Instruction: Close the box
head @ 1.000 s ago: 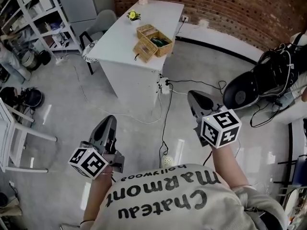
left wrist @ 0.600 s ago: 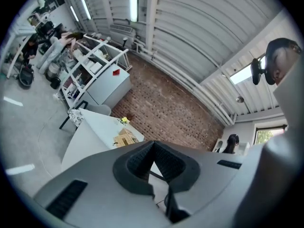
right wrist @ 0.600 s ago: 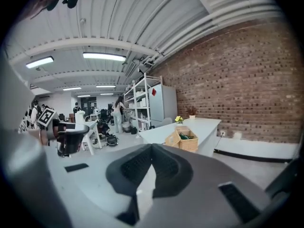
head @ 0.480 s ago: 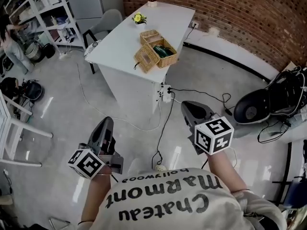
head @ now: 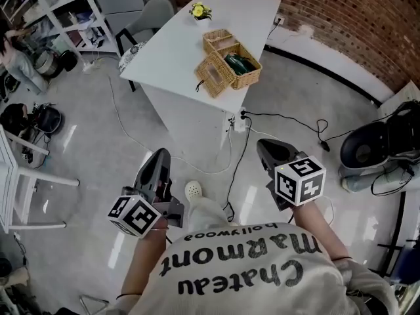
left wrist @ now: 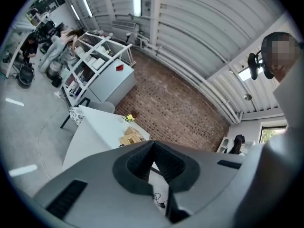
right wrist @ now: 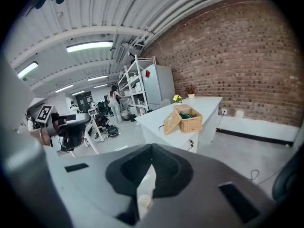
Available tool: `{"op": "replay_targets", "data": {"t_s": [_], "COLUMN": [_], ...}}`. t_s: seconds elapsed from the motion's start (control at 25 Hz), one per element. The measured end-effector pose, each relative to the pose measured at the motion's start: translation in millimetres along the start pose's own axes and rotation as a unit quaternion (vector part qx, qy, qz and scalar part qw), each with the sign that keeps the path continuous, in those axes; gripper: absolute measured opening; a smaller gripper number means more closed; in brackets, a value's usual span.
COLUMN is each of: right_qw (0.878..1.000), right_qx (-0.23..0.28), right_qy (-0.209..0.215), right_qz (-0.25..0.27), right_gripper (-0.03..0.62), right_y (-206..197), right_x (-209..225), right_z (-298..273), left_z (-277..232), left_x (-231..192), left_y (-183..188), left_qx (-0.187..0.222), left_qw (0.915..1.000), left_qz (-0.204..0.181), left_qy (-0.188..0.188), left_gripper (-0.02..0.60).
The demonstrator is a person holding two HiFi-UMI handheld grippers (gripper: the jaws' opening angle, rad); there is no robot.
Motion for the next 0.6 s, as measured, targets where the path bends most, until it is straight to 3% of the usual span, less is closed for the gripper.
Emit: {"op": "replay_targets", "data": {"t_s": [0.16, 0.6], "right_qw": [0.999, 0.998], "right_qx": [-0.011, 0.013], "right_qy": [-0.001, -0.024], "right_qz": [-0.04, -0.053], "right_gripper": [0.003, 0.003], "right_y": [15.4, 101.7], "right_x": [14.1, 43.5], "right_z": [-44.4, -165.4], "left_z": [-50.5, -162.6], "left_x": [-24.3, -79.1], "left_y": [22.2, 117.2], "left_qx": [-0.016, -0.021], "left_qw": [0.9998, 0.9987], "left_qz": [-0.001, -0.025], "left_qy": [-0.01, -0.04], "left_gripper": [0.002, 0.002]}}
Point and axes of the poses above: the fingertips, and each gripper's own axes: z backward along the fingers, x to its right, y out of its top, the point moved 10 cm from there along z, backward along the fingers, and after that the axes turned 14 degrees about y, right-handed, at the moved point
